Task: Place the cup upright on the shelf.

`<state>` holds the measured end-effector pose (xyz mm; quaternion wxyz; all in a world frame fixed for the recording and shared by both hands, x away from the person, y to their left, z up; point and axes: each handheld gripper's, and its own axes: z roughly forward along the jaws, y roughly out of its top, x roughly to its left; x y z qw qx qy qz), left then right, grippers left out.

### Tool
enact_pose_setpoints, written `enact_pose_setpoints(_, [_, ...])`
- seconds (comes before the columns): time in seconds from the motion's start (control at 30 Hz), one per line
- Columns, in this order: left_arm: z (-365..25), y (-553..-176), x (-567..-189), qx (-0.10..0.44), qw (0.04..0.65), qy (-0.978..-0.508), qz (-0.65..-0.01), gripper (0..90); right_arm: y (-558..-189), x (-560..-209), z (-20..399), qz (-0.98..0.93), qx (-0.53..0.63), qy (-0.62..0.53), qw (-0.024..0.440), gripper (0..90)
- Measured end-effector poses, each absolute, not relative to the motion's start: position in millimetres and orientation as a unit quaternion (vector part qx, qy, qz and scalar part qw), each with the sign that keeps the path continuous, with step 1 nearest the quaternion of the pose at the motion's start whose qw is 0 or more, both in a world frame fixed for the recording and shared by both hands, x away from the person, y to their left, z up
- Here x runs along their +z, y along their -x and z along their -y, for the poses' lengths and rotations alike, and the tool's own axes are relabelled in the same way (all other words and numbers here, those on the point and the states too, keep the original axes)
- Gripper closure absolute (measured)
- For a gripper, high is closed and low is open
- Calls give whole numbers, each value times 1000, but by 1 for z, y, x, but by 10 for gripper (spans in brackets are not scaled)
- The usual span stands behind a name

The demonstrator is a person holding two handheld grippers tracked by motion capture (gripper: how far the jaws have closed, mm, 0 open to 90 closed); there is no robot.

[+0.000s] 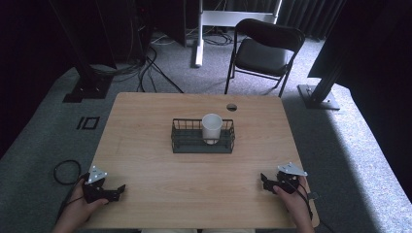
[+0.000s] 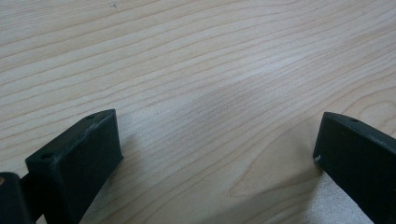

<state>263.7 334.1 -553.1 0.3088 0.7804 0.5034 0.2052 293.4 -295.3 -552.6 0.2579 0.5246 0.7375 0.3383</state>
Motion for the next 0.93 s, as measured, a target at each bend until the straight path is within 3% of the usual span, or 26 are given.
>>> enact_pose_setpoints(0.43, [-334,-264,-553,205,309,-780,-503,12,-296,-555,304,-750,323,-532,225,115])
enact_pose_setpoints(0.93, [-334,-264,-553,205,309,-780,-503,12,-297,-555,304,-749,323,-533,225,114])
